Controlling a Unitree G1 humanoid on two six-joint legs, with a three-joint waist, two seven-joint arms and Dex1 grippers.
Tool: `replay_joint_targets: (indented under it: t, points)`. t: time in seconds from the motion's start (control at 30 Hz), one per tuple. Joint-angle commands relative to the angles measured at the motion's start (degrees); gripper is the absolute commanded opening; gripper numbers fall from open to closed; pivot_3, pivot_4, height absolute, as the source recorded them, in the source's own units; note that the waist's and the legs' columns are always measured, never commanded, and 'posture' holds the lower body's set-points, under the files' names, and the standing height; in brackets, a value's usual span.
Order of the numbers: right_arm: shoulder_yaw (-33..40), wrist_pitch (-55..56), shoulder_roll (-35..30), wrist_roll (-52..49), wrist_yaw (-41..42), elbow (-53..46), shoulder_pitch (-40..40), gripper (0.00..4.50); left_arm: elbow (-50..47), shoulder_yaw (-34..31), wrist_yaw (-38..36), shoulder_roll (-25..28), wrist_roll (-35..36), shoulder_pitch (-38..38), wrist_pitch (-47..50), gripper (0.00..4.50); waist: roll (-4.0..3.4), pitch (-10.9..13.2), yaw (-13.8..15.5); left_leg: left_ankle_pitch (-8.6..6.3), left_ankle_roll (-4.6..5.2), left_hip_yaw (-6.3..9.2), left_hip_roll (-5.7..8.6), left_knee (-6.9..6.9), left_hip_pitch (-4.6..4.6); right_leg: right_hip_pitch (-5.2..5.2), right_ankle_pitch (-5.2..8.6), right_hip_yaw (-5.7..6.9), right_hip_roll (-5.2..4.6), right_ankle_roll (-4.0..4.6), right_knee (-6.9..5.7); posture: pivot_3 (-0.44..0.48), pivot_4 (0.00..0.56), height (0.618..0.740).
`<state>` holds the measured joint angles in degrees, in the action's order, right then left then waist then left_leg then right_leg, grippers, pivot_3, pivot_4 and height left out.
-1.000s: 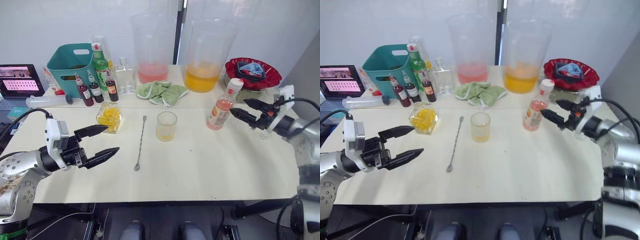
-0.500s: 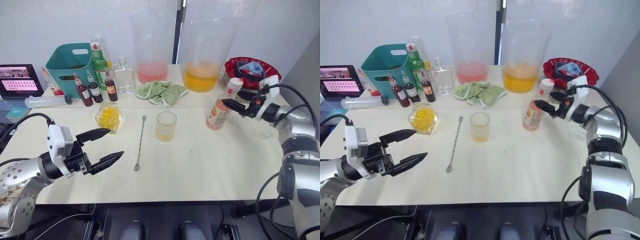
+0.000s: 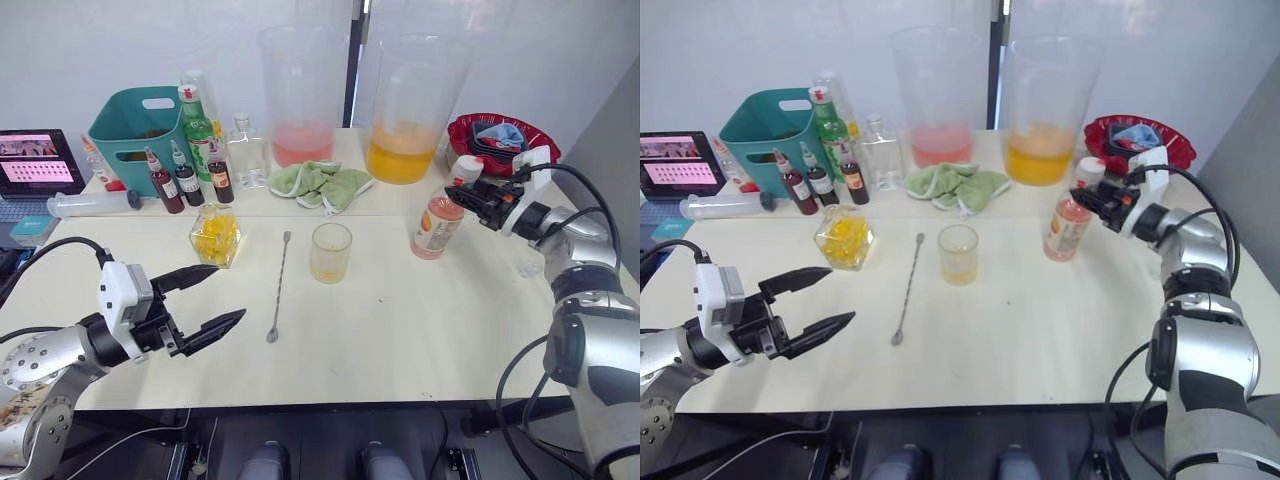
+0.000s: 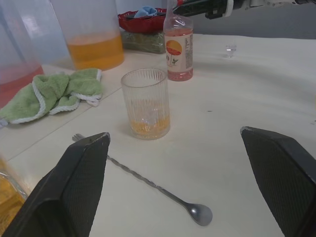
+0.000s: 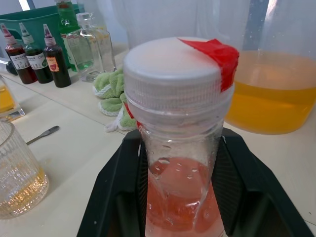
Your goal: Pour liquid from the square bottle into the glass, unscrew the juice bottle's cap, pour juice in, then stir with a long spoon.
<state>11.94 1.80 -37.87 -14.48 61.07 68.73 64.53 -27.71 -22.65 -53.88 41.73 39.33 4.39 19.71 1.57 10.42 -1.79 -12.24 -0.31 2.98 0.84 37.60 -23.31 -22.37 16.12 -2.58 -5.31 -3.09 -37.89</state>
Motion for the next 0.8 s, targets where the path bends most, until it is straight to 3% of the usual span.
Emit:
replay_joint_targets:
  t: [0.03,0.2,0.33,0.63,0.8]
  points:
    - [1.41,1.33,-0.75,-0.05,-0.1,-0.6,1.4,1.23,0.38,-0.11,0.13,-0.18,-0.53,-0.57,-1.54,4.5,0.0,0.0,-0.04,0.0,0.0,0.0,0.0,0.0,0.0,0.0,0.0,0.0,0.0,0.0,0.0,0.0,0.15,0.74]
    - [2.77,-0.56,-2.28,-2.61,5.02,-5.55,0.1,1.23,1.57,1.39,-0.09,-0.48,-0.91,-2.46,-1.96,4.5,-0.1,0.06,0.07,0.0,0.0,0.01,0.02,0.0,-0.02,0.0,0.0,0.01,-0.01,0.0,0.01,0.0,0.15,0.74]
    - [4.33,-12.09,-2.58,-9.23,8.19,-26.68,-9.21,1.23,5.02,3.89,-1.9,-0.99,-1.19,-5.92,-2.67,4.5,-0.18,0.11,0.46,0.0,0.0,0.04,0.06,-0.02,-0.08,-0.05,0.0,0.02,-0.05,0.0,-0.03,0.0,0.15,0.74]
    - [8.25,-37.5,-1.96,-22.51,-7.0,-73.42,-31.06,1.23,11.67,10.36,-6.26,-0.81,-2.9,-13.8,-3.56,4.5,-0.23,0.09,0.95,0.04,-0.05,0.19,0.08,-0.05,-0.6,-0.77,0.0,-0.09,-0.09,0.0,-0.25,0.0,0.15,0.74]
    - [7.33,-45.53,0.08,-29.48,-15.86,-90.53,-35.72,1.23,12.73,13.09,-9.55,0.32,-4.06,-15.9,-3.4,4.5,-0.23,0.09,0.62,0.04,-0.05,0.2,0.07,-0.02,-0.62,-0.79,0.0,-0.13,-0.07,0.0,-0.23,0.0,0.15,0.74]
